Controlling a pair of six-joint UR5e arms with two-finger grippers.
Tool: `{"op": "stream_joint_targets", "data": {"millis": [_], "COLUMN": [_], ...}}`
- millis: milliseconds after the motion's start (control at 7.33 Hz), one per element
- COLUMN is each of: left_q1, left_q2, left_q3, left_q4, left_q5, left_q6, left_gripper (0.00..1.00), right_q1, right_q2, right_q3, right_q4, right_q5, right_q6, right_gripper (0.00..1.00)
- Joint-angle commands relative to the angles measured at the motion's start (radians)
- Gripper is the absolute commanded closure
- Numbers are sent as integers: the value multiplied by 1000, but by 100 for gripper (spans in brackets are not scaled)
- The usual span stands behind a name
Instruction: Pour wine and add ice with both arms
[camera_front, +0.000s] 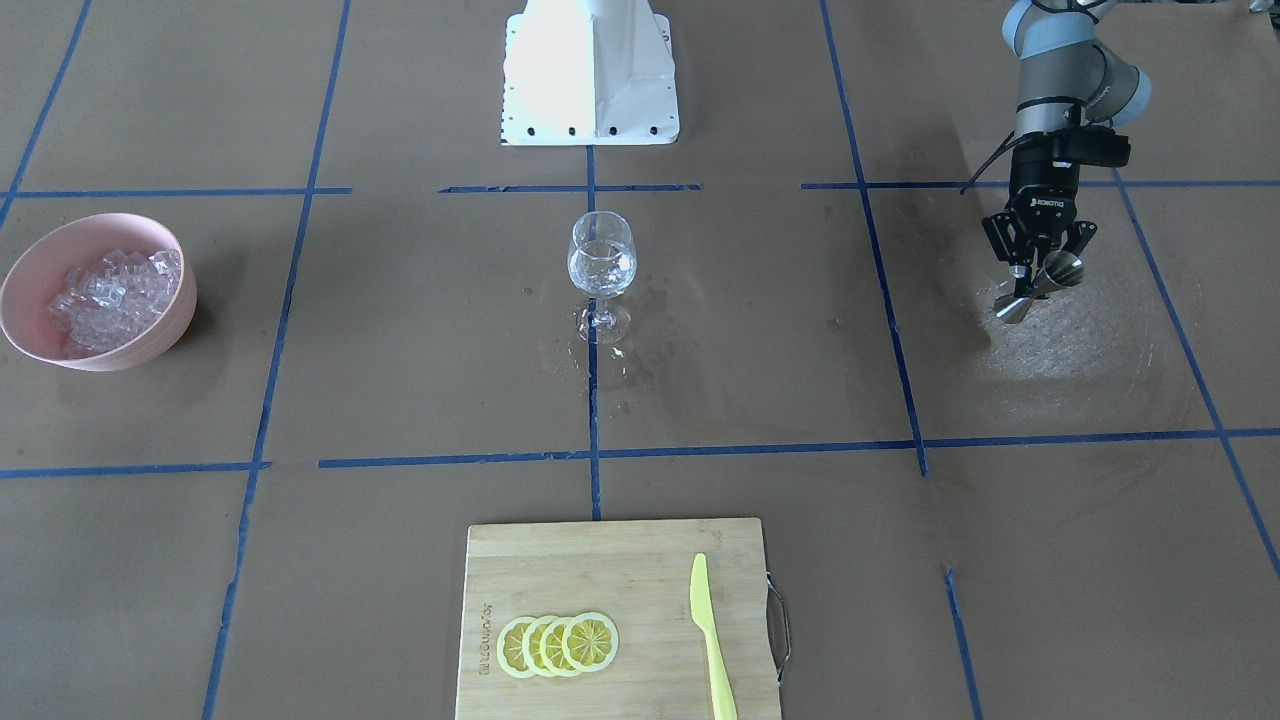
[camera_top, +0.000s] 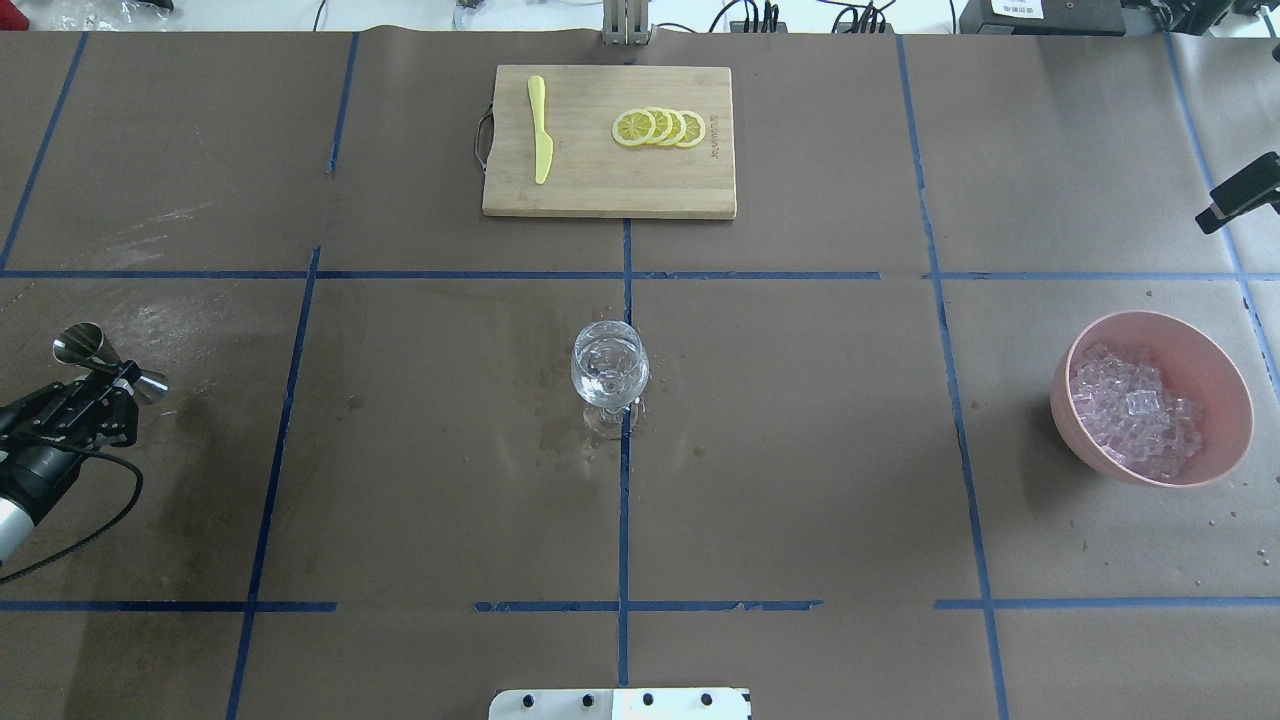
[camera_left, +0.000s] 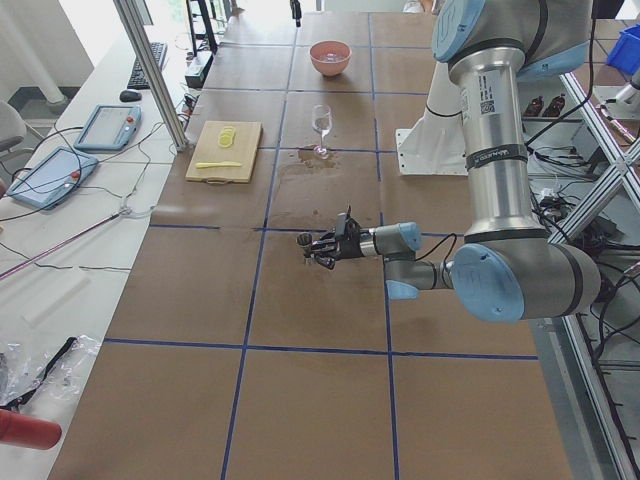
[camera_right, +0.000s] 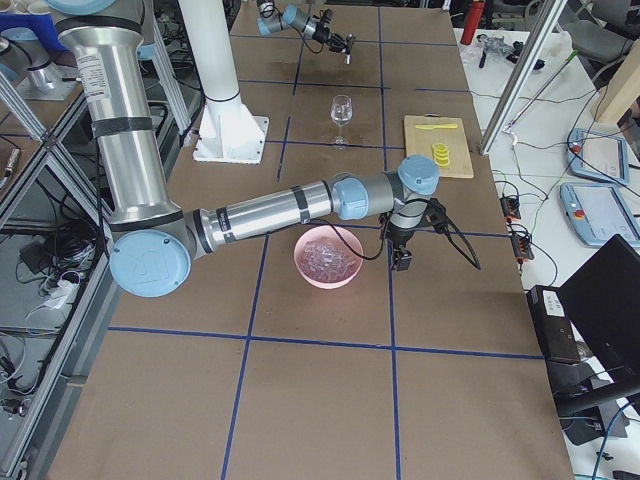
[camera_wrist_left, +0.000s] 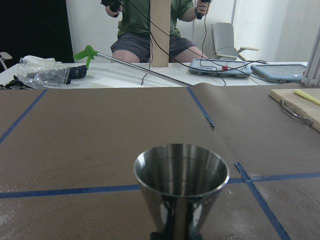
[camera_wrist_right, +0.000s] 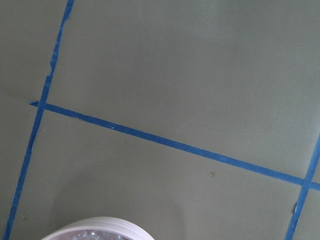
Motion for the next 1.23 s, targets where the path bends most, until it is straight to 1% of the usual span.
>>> {"op": "stream_joint_targets", "data": {"millis": [0,546,1092], "left_q1": [27,64,75], "left_q2": [-6,-7,-7], "left_q3": [7,26,30], "left_q4": [3,1,1], "left_q5": [18,49,49], "left_q6": [-1,-4,-4], "left_gripper": [100,100,100], "right_q1": [0,0,0], "right_q2": [0,0,0], "right_q3": [2,2,2], "right_q4": [0,0,0], "right_q5": [1,2,4], "right_q6": [8,9,9], "right_gripper": [0,0,0]}}
